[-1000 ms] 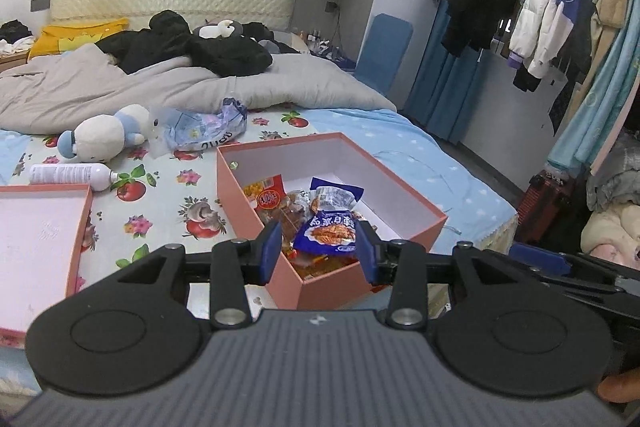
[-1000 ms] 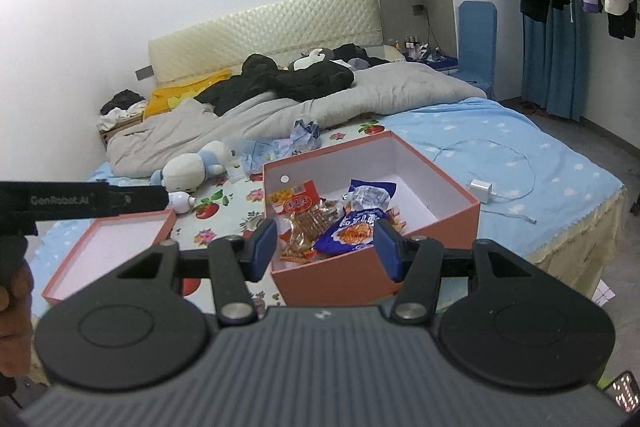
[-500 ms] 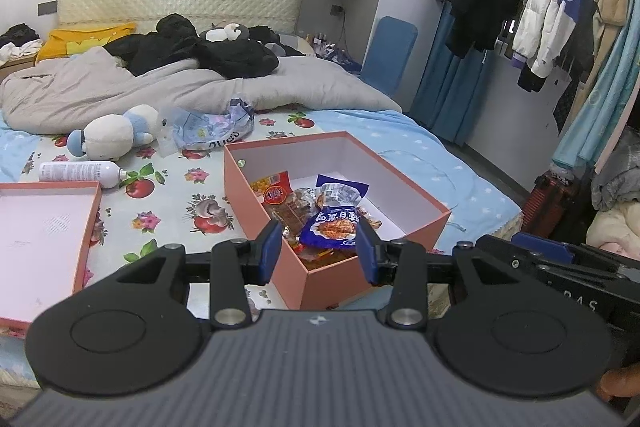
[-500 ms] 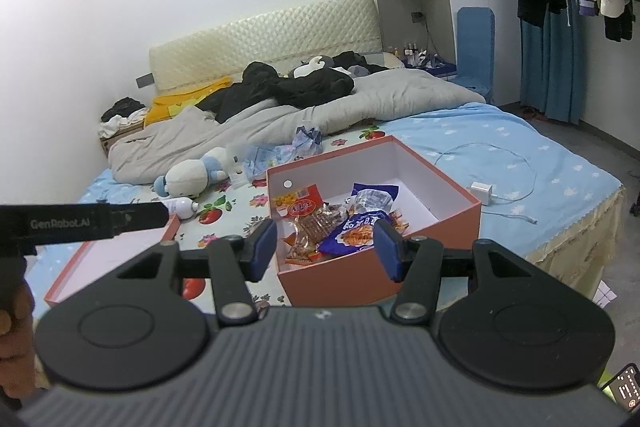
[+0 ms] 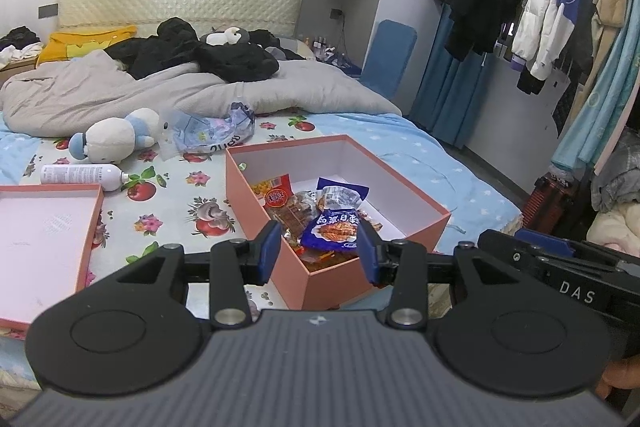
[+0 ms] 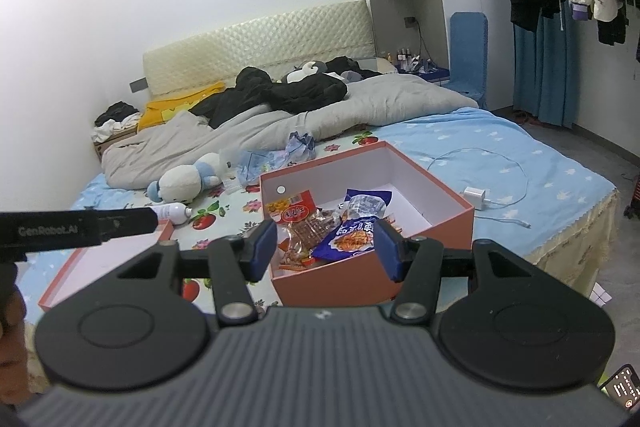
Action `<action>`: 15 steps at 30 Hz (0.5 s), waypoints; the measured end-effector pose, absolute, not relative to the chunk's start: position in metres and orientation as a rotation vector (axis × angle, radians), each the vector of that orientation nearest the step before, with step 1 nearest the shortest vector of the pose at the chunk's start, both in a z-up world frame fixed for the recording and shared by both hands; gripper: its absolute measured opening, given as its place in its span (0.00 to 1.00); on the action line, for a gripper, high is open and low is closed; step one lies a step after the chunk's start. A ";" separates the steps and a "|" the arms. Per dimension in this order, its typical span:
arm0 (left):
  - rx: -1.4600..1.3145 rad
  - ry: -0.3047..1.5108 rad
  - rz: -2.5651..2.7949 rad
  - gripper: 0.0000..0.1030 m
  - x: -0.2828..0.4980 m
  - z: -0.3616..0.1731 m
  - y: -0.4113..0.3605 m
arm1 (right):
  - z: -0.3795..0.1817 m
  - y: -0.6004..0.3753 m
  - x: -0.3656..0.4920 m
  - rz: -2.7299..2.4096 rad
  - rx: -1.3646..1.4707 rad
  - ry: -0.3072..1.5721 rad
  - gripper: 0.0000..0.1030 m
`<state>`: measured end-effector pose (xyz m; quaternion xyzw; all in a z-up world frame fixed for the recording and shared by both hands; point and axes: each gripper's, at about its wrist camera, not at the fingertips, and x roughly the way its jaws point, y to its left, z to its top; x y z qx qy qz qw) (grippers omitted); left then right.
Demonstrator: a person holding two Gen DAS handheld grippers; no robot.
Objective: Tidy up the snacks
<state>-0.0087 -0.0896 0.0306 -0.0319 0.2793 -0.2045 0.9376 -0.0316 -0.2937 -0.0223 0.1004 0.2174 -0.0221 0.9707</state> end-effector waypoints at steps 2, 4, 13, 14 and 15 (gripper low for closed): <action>-0.067 0.570 -0.417 0.46 -0.009 0.031 -0.089 | -0.022 -0.295 -0.031 -0.045 0.205 0.438 0.54; -0.066 0.572 -0.419 0.46 -0.009 0.031 -0.089 | -0.022 -0.295 -0.031 -0.046 0.202 0.437 0.54; -0.067 0.571 -0.416 0.46 -0.010 0.033 -0.090 | -0.022 -0.294 -0.031 -0.046 0.203 0.435 0.54; -0.067 0.570 -0.415 0.46 -0.010 0.033 -0.090 | -0.021 -0.294 -0.031 -0.046 0.203 0.435 0.54; -0.067 0.570 -0.415 0.46 -0.010 0.033 -0.090 | -0.022 -0.294 -0.031 -0.045 0.204 0.435 0.54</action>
